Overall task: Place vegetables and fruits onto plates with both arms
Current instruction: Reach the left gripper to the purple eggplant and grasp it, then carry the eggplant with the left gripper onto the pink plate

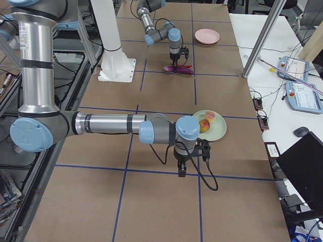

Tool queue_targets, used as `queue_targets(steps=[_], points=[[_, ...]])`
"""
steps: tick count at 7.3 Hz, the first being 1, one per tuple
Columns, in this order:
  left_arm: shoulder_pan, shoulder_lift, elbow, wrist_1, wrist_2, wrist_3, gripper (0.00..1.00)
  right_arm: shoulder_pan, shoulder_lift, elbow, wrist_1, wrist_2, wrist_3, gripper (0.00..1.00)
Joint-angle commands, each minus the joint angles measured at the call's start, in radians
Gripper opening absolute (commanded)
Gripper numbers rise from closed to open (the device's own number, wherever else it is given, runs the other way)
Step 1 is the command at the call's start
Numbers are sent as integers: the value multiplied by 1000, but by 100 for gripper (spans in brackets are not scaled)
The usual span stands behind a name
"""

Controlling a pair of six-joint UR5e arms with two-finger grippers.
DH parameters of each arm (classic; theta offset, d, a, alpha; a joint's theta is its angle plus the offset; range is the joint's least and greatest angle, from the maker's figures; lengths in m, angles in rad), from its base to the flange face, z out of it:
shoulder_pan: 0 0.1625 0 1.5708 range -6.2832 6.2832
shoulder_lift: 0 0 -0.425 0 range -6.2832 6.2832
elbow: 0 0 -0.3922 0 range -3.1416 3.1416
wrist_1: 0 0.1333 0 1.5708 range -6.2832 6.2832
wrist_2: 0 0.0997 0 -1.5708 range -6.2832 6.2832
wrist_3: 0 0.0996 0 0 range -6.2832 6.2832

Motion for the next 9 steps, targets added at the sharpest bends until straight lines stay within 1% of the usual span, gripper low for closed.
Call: queue_targets(steps=[1,2,3,4,5,6,7,8,9], points=[[-2,1,-1,6,7,0,0,0,0,0,0,2,-1,100],[-16,-2,-22,9,17,3,0,0,1,0,0,2,-1,100],[-59,3,-82,11,8,6,0,0,0,0,0,2,-1,100],[-111,35,-145,12,-7,8,0,0,1,0,0,2,-1,100],[-195,94,-174,11,-65,11,0,0,0,-2,0,2,-3,100],[-291,149,-174,4,-140,41,0,0,1,0,0,0,-3,100],[-385,200,-168,7,-191,222,0,0,1,-2,0,2,-3,100],[-456,235,-138,1,-217,346,0,0,1,-2,2,0,-3,100],[-496,239,-81,-3,-219,412,0,-3,1,-2,2,0,-3,100]])
